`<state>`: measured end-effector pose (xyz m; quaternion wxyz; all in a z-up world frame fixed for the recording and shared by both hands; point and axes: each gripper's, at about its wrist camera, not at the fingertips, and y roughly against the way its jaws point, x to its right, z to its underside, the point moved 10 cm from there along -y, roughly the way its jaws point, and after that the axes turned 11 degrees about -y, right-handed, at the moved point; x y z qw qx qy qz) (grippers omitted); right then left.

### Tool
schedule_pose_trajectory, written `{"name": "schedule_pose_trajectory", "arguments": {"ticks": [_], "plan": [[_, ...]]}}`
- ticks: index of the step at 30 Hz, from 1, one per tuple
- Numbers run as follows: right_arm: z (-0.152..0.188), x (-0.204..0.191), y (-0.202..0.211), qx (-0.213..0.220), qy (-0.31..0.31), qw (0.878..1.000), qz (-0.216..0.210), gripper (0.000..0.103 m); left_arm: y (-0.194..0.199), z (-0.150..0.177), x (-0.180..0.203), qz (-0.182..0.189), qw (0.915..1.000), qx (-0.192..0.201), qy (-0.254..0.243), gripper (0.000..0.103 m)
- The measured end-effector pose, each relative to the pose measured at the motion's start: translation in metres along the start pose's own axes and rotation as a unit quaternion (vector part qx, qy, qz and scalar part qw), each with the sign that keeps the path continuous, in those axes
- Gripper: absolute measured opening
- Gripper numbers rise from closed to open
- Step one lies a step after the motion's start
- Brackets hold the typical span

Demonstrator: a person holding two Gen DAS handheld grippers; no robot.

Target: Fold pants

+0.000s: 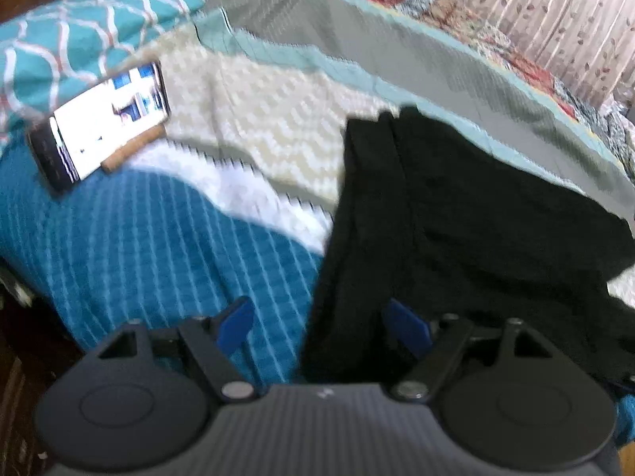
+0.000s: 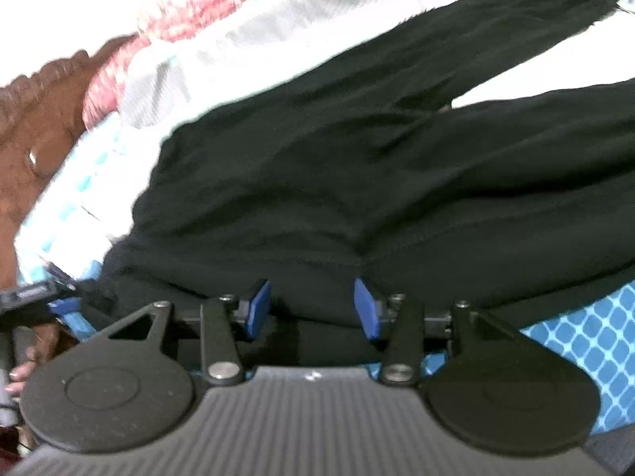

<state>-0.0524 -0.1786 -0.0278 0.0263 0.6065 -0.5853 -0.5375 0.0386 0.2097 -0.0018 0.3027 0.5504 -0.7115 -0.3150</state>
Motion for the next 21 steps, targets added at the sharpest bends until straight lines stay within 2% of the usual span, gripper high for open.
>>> {"name": "schedule_pose_trajectory", "arguments": {"ticks": [2,5,7,9,11,13,16,19,20,21], "plan": [[-0.011,0.002,0.015,0.032,-0.005,0.999,-0.011,0.050,0.000,-0.018,-0.006,-0.012,0.9998,0.010,-0.009,0.078],[-0.024,0.010,0.023,0.062,-0.005,0.998,0.009,0.050,-0.006,-0.055,-0.007,-0.031,0.9981,0.033,-0.043,0.081],[-0.028,0.024,0.020,0.060,-0.025,0.998,0.027,0.050,-0.016,-0.085,-0.001,-0.040,0.9948,0.057,-0.075,0.086],[-0.026,0.041,0.015,0.046,-0.063,0.996,0.043,0.050,-0.034,-0.112,0.007,-0.034,0.9925,0.073,-0.092,0.095],[-0.020,0.053,0.010,0.033,-0.097,0.994,0.044,0.050,-0.058,-0.134,0.014,-0.026,0.9902,0.084,-0.109,0.097],[-0.019,0.053,0.009,0.032,-0.111,0.992,0.043,0.050,-0.081,-0.149,0.021,-0.035,0.9877,0.090,-0.123,0.097],[-0.021,0.049,0.010,0.025,-0.103,0.993,0.056,0.050,-0.111,-0.167,0.039,-0.023,0.9854,0.091,-0.142,0.097],[-0.021,0.044,0.006,0.019,-0.092,0.993,0.069,0.050,-0.136,-0.178,0.064,-0.023,0.9777,0.100,-0.183,0.097],[-0.022,0.044,0.005,0.015,-0.090,0.993,0.071,0.050,-0.146,-0.179,0.069,-0.027,0.9755,0.097,-0.196,0.092],[-0.023,0.044,0.005,0.011,-0.088,0.994,0.071,0.049,-0.159,-0.177,0.074,-0.030,0.9744,0.081,-0.207,0.066]]}}
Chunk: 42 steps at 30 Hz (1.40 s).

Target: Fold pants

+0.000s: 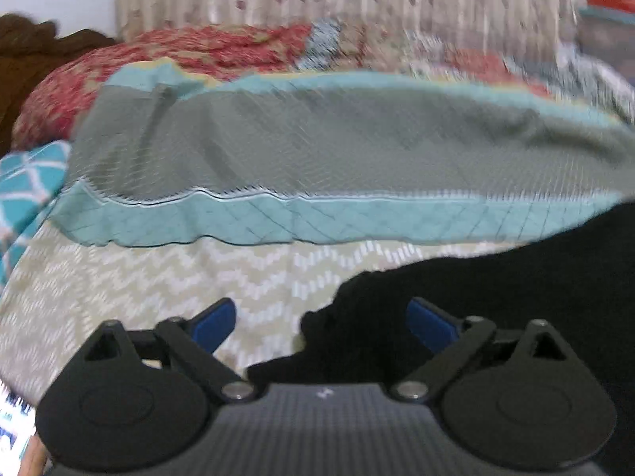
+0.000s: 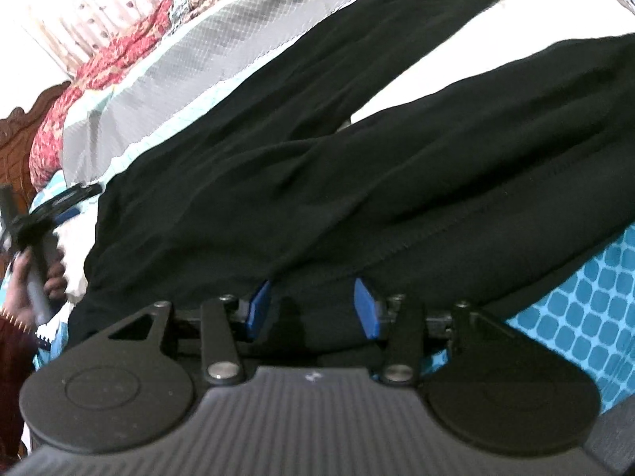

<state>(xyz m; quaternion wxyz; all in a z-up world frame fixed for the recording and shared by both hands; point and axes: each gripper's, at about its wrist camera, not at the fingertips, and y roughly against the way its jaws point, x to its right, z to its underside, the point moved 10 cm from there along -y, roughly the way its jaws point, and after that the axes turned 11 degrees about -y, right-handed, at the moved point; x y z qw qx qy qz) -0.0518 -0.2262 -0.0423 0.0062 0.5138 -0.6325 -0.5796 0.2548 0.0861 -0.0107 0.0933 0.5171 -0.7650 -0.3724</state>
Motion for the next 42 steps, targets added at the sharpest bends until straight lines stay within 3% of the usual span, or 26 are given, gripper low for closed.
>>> {"name": "schedule_pose_trajectory", "arguments": {"ticks": [2,4,7,10,13,17,19,24,28,30,32,33,36,42], "plan": [[-0.006,-0.001,0.004,-0.008,-0.012,1.000,-0.008,0.049,-0.023,0.015,0.012,0.019,0.9984,-0.052,-0.015,0.025],[-0.025,-0.003,0.016,0.002,-0.029,0.999,-0.025,0.046,-0.016,0.017,0.018,0.016,0.9993,-0.028,-0.021,0.016],[-0.084,0.001,0.038,0.053,-0.025,0.998,-0.020,0.047,0.020,0.019,0.026,0.034,0.9988,0.011,-0.032,0.014],[-0.168,0.016,0.046,0.112,-0.034,0.993,0.036,0.048,0.073,0.026,0.032,0.057,0.9967,0.051,-0.027,0.014],[-0.253,0.027,0.040,0.166,-0.047,0.983,0.063,0.048,0.127,0.036,0.043,0.072,0.9939,0.080,-0.027,0.014],[-0.349,0.054,0.003,0.197,-0.085,0.971,0.107,0.049,0.167,0.059,0.069,0.092,0.9930,0.063,-0.039,0.015],[-0.374,0.067,-0.024,0.200,-0.117,0.964,0.131,0.050,0.173,0.073,0.083,0.091,0.9938,0.038,-0.050,0.015],[-0.398,0.083,-0.079,0.192,-0.153,0.953,0.179,0.050,0.173,0.081,0.093,0.089,0.9953,0.000,-0.037,0.015],[-0.406,0.092,-0.097,0.190,-0.176,0.947,0.191,0.057,0.174,0.081,0.093,0.086,0.9954,-0.011,-0.041,0.015],[-0.406,0.096,-0.103,0.178,-0.192,0.945,0.194,0.055,0.175,0.084,0.096,0.084,0.9952,-0.016,-0.048,0.015],[-0.407,0.098,-0.101,0.175,-0.177,0.946,0.206,0.019,0.176,0.084,0.096,0.084,0.9951,-0.017,-0.049,0.015],[-0.406,0.099,-0.097,0.173,-0.167,0.947,0.214,0.005,0.176,0.083,0.095,0.083,0.9951,-0.016,-0.051,0.015],[-0.403,0.099,-0.060,0.210,-0.187,0.946,0.161,0.005,0.180,0.077,0.091,0.079,0.9954,-0.007,-0.054,0.015],[-0.371,0.107,0.061,0.280,-0.194,0.939,0.057,0.005,0.203,0.069,0.076,0.074,0.9959,0.028,-0.043,0.015]]}}
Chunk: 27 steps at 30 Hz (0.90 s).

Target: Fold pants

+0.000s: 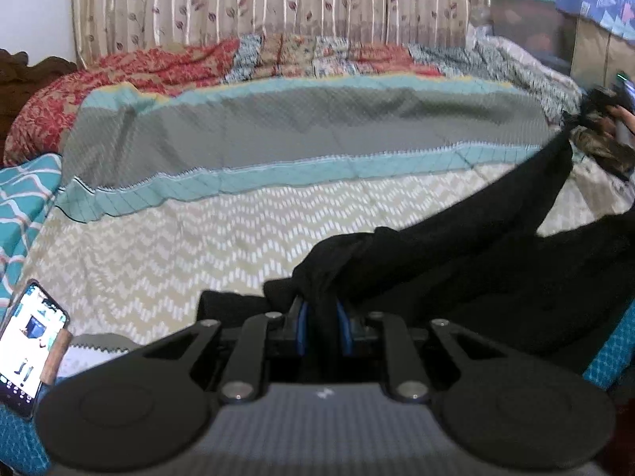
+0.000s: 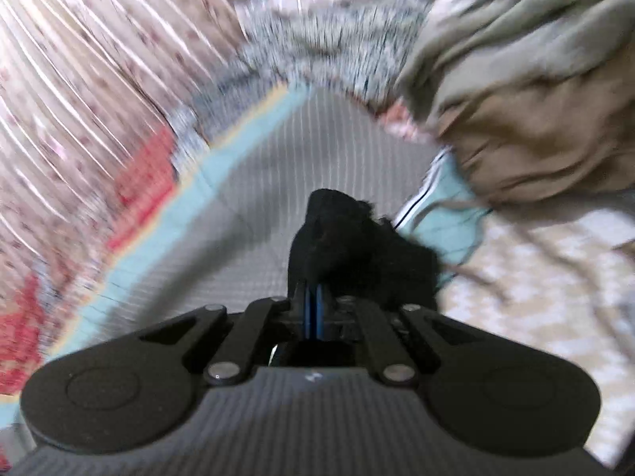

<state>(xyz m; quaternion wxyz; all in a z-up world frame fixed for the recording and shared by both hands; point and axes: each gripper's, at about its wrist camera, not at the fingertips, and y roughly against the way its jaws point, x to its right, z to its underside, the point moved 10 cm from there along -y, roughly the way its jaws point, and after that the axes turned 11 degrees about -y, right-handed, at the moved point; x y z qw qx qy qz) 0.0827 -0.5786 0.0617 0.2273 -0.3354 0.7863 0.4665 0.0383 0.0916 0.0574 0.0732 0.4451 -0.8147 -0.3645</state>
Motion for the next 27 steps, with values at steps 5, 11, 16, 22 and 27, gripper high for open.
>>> {"name": "schedule_pose_trajectory", "arguments": {"ticks": [5,11,16,22,27], "plan": [[-0.015,0.046,0.122,0.053,-0.020,0.997,-0.055,0.005,0.030,0.016,0.004,0.012,0.9997,0.017,-0.011,0.015],[0.022,0.154,0.223,0.090,-0.078,0.992,-0.037,0.006,0.047,0.066,0.027,0.047,0.9981,-0.004,-0.039,0.022],[0.073,0.256,0.222,0.071,-0.145,0.980,0.117,0.040,0.036,0.106,0.042,0.059,0.9955,-0.055,-0.049,0.041],[0.073,0.235,0.262,0.120,-0.113,0.981,0.106,0.043,0.073,0.110,0.022,0.091,0.9955,-0.020,0.012,0.053],[0.079,0.179,0.282,0.143,-0.014,0.988,0.061,0.043,0.091,0.100,-0.052,0.060,0.9874,0.024,0.144,0.067]]}}
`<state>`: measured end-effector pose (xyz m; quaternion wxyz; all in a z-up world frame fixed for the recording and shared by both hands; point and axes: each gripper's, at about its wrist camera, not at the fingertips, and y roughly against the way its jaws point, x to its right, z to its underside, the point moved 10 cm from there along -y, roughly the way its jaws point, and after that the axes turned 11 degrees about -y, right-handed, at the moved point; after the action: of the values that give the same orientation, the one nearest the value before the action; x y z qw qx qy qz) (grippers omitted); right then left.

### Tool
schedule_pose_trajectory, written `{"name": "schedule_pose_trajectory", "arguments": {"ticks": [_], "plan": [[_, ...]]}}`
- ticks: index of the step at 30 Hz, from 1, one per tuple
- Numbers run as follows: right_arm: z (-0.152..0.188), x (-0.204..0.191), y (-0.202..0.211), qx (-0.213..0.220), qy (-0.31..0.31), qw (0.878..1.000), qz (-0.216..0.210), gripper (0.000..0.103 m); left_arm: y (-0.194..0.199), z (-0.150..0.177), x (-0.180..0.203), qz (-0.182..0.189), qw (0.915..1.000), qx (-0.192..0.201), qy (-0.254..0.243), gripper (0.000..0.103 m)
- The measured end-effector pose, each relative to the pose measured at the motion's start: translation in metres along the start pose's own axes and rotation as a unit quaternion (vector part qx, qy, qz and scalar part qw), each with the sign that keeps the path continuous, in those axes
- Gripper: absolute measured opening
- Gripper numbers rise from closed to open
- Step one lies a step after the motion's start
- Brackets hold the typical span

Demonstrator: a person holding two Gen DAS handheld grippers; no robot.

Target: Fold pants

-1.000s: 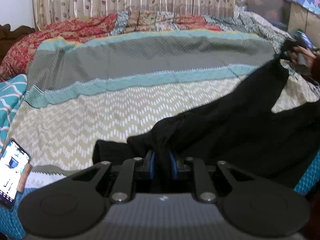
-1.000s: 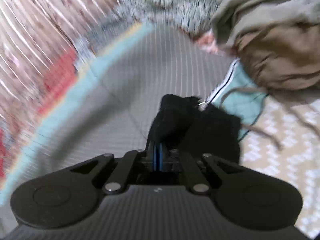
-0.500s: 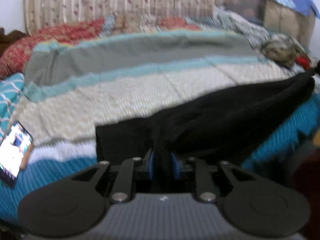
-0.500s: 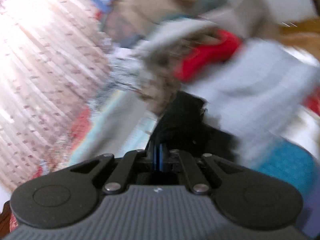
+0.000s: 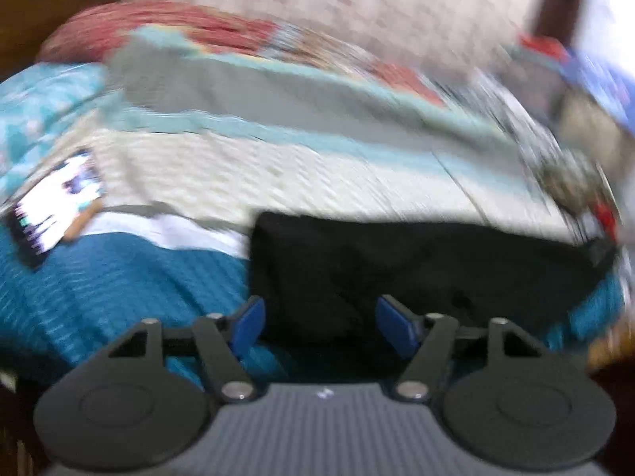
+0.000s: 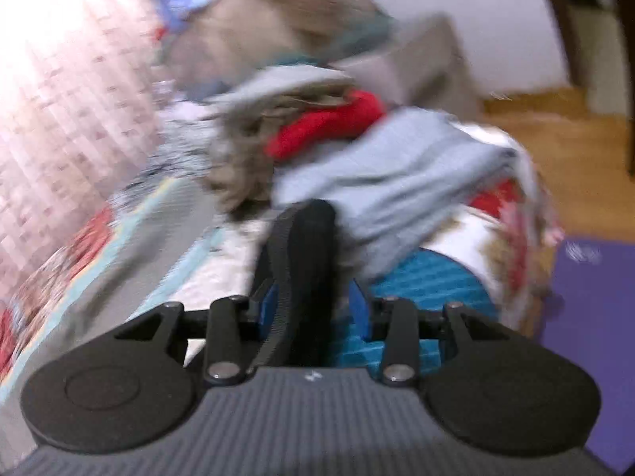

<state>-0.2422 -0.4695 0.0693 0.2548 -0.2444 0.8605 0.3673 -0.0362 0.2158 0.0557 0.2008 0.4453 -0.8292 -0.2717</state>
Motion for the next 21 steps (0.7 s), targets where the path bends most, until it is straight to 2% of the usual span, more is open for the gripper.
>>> {"name": "schedule_pose_trajectory", "arguments": {"ticks": [2,4,5,6,7,8,10,11,12,13,15,18,21], "plan": [[0.021,-0.033,-0.001,-0.035,0.038,0.997,-0.049,0.043,-0.002,-0.011,-0.023,-0.016,0.9989,0.010,0.043,0.070],[0.054,-0.066,-0.009,-0.086,0.072,0.990,-0.087,0.043,-0.013,-0.023,-0.035,-0.018,0.9978,0.012,0.063,0.073],[0.076,-0.085,-0.012,-0.117,0.088,0.983,-0.109,0.043,-0.019,-0.027,-0.036,-0.013,0.9976,0.014,0.067,0.080],[0.097,-0.101,-0.015,-0.143,0.103,0.976,-0.127,0.043,-0.028,-0.031,-0.035,-0.004,0.9975,0.013,0.070,0.085],[0.122,-0.121,-0.017,-0.170,0.124,0.967,-0.146,0.044,-0.037,-0.032,-0.033,0.007,0.9974,0.006,0.072,0.096],[0.145,-0.137,-0.017,-0.191,0.145,0.957,-0.161,0.045,-0.047,-0.030,-0.030,0.018,0.9971,-0.006,0.074,0.102],[0.195,-0.170,-0.014,-0.231,0.202,0.933,-0.189,0.047,-0.068,-0.021,-0.022,0.035,0.9959,-0.036,0.075,0.102],[0.218,-0.183,-0.011,-0.244,0.232,0.921,-0.198,0.047,-0.079,-0.016,-0.021,0.040,0.9949,-0.049,0.078,0.096],[0.242,-0.196,-0.007,-0.256,0.261,0.906,-0.211,0.047,-0.089,-0.010,-0.019,0.048,0.9934,-0.062,0.084,0.066],[0.265,-0.207,-0.001,-0.274,0.281,0.892,-0.223,0.047,-0.097,-0.004,-0.011,0.055,0.9920,-0.075,0.085,0.049],[0.306,-0.222,0.009,-0.319,0.304,0.864,-0.244,0.047,-0.103,-0.007,-0.004,0.027,0.9952,-0.078,0.053,0.018],[0.353,-0.245,0.031,-0.354,0.342,0.827,-0.272,0.047,-0.085,-0.046,0.001,0.028,0.9992,-0.025,0.015,0.016],[0.379,-0.275,0.072,-0.379,0.349,0.788,-0.338,0.047,-0.060,-0.087,-0.001,0.014,0.9992,0.030,-0.024,0.015]]}}
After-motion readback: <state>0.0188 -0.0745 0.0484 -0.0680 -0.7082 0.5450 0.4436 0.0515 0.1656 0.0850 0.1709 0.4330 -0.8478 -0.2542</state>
